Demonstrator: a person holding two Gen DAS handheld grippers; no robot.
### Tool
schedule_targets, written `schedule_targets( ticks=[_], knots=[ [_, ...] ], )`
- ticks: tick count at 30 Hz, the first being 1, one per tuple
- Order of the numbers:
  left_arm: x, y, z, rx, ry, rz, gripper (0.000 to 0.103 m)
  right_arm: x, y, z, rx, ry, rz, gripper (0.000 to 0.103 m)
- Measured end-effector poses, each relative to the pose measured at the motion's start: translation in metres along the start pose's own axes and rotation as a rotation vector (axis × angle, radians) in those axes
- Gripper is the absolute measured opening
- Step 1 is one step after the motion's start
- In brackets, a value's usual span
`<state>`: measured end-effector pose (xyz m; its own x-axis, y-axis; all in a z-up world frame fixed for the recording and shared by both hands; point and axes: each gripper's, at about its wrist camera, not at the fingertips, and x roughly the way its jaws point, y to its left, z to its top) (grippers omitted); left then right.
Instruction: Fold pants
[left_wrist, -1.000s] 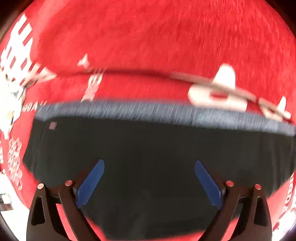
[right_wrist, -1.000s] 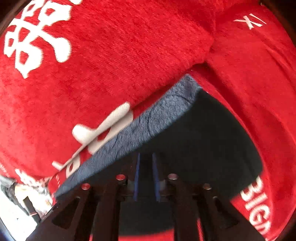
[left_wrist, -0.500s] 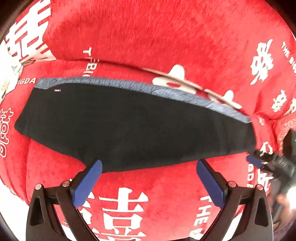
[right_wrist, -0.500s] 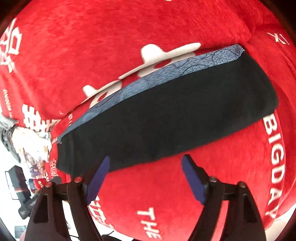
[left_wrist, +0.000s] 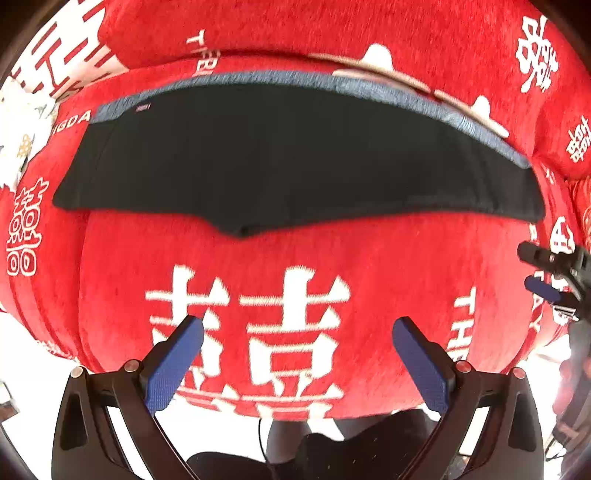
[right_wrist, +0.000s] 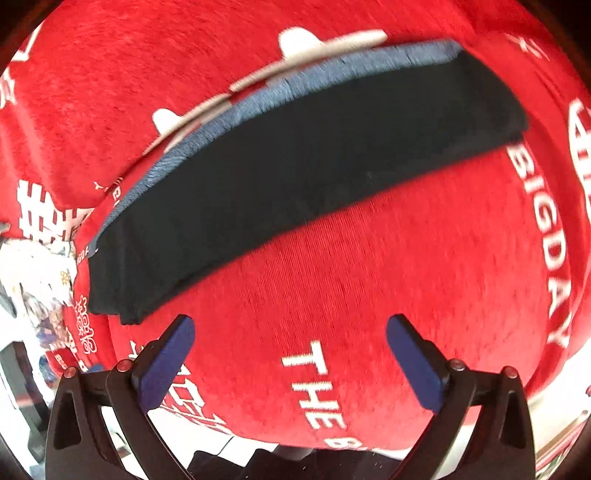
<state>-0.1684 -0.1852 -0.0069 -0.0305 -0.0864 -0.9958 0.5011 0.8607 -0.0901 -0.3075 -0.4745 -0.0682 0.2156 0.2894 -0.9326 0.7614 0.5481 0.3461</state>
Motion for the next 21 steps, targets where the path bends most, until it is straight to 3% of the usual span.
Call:
schedule_targets(
  ticks=[5, 21],
  knots=[
    [0.004, 0.006, -0.013, 0.0, 0.043, 0.013, 0.102, 0.0, -0.01, -0.011, 0.069, 0.022, -0.01, 0.103],
    [0.004, 0.013, -0.017, 0.028, 0.046, 0.008, 0.102, 0.009, 0.001, -0.024, 0.091, 0.042, -0.021, 0.103]
  ],
)
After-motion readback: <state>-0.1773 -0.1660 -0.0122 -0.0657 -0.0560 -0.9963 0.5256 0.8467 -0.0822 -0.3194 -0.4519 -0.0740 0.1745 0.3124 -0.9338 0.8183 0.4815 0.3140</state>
